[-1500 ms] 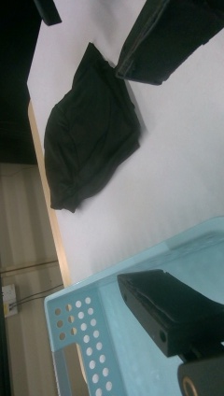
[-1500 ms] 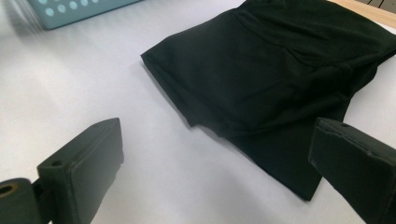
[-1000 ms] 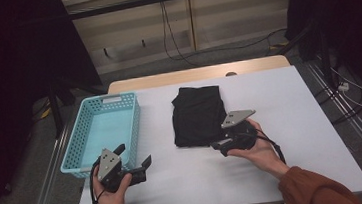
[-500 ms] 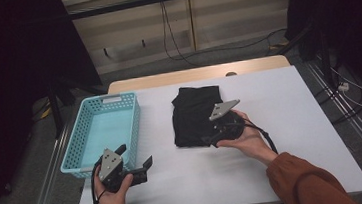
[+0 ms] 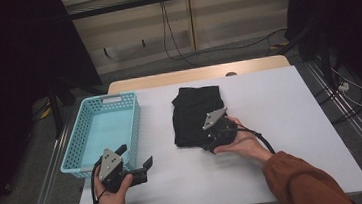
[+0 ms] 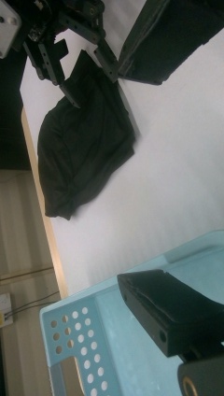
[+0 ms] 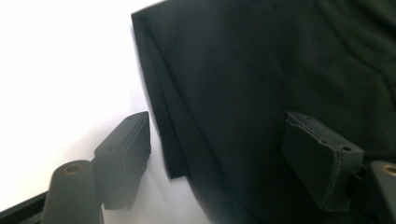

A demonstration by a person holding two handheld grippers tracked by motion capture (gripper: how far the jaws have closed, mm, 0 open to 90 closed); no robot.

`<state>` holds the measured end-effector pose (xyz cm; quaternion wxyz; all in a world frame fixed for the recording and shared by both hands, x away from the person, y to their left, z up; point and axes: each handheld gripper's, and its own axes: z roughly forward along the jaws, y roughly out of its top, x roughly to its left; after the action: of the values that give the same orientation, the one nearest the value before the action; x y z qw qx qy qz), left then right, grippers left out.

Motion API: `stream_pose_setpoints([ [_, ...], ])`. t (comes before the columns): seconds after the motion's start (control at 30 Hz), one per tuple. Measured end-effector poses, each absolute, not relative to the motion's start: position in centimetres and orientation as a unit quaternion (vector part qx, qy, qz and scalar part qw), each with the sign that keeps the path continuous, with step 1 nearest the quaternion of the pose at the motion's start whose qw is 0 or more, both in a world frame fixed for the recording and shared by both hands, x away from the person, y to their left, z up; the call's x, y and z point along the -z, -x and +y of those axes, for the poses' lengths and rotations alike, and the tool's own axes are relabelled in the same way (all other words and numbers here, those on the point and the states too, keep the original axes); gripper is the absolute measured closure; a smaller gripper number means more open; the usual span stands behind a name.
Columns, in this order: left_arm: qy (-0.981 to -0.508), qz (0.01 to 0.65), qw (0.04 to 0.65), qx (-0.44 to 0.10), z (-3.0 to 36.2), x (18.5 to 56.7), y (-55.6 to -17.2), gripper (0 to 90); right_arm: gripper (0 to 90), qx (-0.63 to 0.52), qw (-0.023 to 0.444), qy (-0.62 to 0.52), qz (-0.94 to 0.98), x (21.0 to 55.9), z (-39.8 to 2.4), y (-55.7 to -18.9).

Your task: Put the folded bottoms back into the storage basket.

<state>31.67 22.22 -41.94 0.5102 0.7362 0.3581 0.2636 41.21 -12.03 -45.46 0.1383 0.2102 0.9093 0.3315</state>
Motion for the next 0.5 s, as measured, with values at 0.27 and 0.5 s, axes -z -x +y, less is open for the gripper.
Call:
stream_pose_setpoints([
  [0.27,-0.74,0.357,0.508,-0.26,22.21,42.0,-31.67,3.5,44.3,-0.315,0.149,-0.2,0.916,45.24,-12.27,-41.59],
  [0.5,-0.742,0.357,0.505,-0.257,22.21,42.09,-31.75,3.6,55.9,-0.314,0.157,-0.173,0.92,45.24,-12.49,-41.8],
])
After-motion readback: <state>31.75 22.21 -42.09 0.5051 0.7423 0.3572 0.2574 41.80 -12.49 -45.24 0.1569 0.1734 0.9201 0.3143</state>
